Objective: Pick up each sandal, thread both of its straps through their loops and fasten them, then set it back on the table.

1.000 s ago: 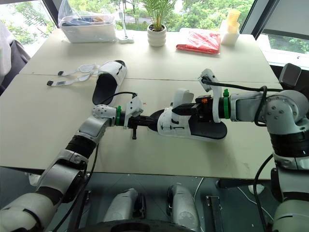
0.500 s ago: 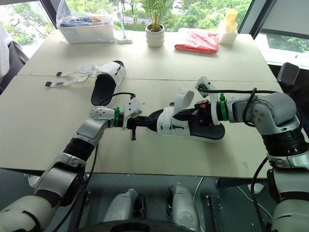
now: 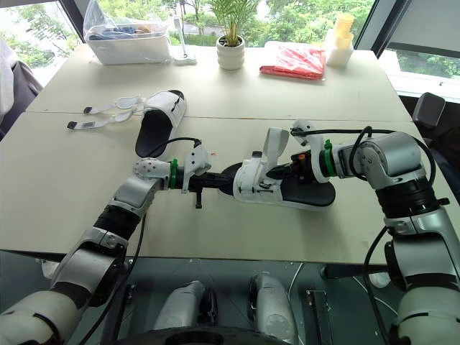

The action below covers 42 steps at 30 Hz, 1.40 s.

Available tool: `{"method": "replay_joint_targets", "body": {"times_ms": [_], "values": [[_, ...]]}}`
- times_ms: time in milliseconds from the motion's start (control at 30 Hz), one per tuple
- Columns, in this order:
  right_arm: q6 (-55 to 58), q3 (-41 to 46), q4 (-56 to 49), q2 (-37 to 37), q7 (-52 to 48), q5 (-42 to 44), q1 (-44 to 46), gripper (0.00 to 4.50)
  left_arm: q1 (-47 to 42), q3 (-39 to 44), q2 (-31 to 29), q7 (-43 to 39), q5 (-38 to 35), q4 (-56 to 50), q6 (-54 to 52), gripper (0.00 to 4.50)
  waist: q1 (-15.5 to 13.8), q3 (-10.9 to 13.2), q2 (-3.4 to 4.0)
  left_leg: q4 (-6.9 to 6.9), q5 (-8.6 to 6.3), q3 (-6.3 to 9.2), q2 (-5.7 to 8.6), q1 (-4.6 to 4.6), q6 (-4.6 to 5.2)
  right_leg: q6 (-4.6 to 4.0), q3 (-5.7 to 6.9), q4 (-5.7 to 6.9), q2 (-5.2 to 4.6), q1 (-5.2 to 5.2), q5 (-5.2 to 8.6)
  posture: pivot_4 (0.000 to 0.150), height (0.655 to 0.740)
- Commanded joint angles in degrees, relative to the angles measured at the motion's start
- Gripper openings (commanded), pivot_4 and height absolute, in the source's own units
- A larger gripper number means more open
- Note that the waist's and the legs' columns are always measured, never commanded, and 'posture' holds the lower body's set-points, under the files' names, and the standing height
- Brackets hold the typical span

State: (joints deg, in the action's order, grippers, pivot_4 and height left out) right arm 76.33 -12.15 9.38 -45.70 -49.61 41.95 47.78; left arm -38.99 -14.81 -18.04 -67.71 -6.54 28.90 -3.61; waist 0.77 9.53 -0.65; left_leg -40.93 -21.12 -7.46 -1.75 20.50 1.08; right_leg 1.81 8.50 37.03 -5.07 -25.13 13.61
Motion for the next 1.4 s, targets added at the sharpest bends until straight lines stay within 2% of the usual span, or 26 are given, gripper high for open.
{"method": "replay_joint_targets", "body": {"times_ms": [33, 267, 467, 733, 1100, 1400], "values": [[2.89, 2.50, -0.77, -0.11, -1.92, 1.05, 1.88, 0.05, 0.57, -0.13, -0.91, 0.23, 0.90, 0.75, -0.89, 0.00, 0.00, 0.00, 0.00, 0.00, 0.00, 0.00, -0.01, 0.00, 0.00, 0.00, 0.00, 0.00, 0.00, 0.00, 0.00, 0.150, 0.7288], [0.93, 3.28, -6.16, -2.01, -6.91, 1.34, 0.48, 0.05, 0.98, -0.08, -1.15, 0.29, 0.72, -0.24, -1.48, 0.00, 0.00, 0.00, 0.01, 0.01, 0.00, 0.01, -0.01, 0.02, 0.00, 0.00, 0.00, -0.01, -0.01, -0.03, 0.00, 0.150, 0.7288], [-10.38, -0.76, -10.94, -4.49, -9.34, -5.72, -3.65, 0.05, 1.10, -0.07, -1.39, 0.22, 0.65, -0.69, -1.88, 0.00, 0.03, 0.00, 0.01, 0.03, 0.00, 0.00, 0.00, 0.02, 0.00, 0.00, 0.00, -0.02, -0.01, -0.03, 0.00, 0.150, 0.7288], [-11.04, -1.96, -10.70, -4.17, -12.25, -7.63, -3.26, 0.05, 0.55, -0.20, -1.27, 0.18, 0.75, -0.14, -1.67, 0.00, 0.02, 0.01, 0.01, 0.03, 0.00, -0.02, 0.00, 0.01, -0.01, 0.00, 0.00, -0.01, 0.00, -0.04, 0.00, 0.150, 0.7288], [-12.75, 0.86, -14.70, -0.66, -12.86, -6.46, -4.05, 0.05, 0.26, -0.21, -1.28, 0.19, 0.85, 0.49, -1.32, 0.00, 0.08, 0.01, 0.01, 0.02, 0.01, -0.01, -0.01, 0.00, -0.02, 0.00, 0.00, -0.01, 0.01, -0.04, 0.00, 0.150, 0.7288], [-10.44, 0.42, -19.48, -4.28, -13.73, -6.19, -7.48, 0.05, -0.18, -0.15, -1.01, 0.19, 0.81, 1.24, -0.98, 0.00, 0.05, 0.00, 0.01, 0.03, 0.01, -0.01, -0.01, -0.01, -0.02, 0.00, 0.00, 0.00, 0.01, -0.03, 0.00, 0.150, 0.7288]]}}
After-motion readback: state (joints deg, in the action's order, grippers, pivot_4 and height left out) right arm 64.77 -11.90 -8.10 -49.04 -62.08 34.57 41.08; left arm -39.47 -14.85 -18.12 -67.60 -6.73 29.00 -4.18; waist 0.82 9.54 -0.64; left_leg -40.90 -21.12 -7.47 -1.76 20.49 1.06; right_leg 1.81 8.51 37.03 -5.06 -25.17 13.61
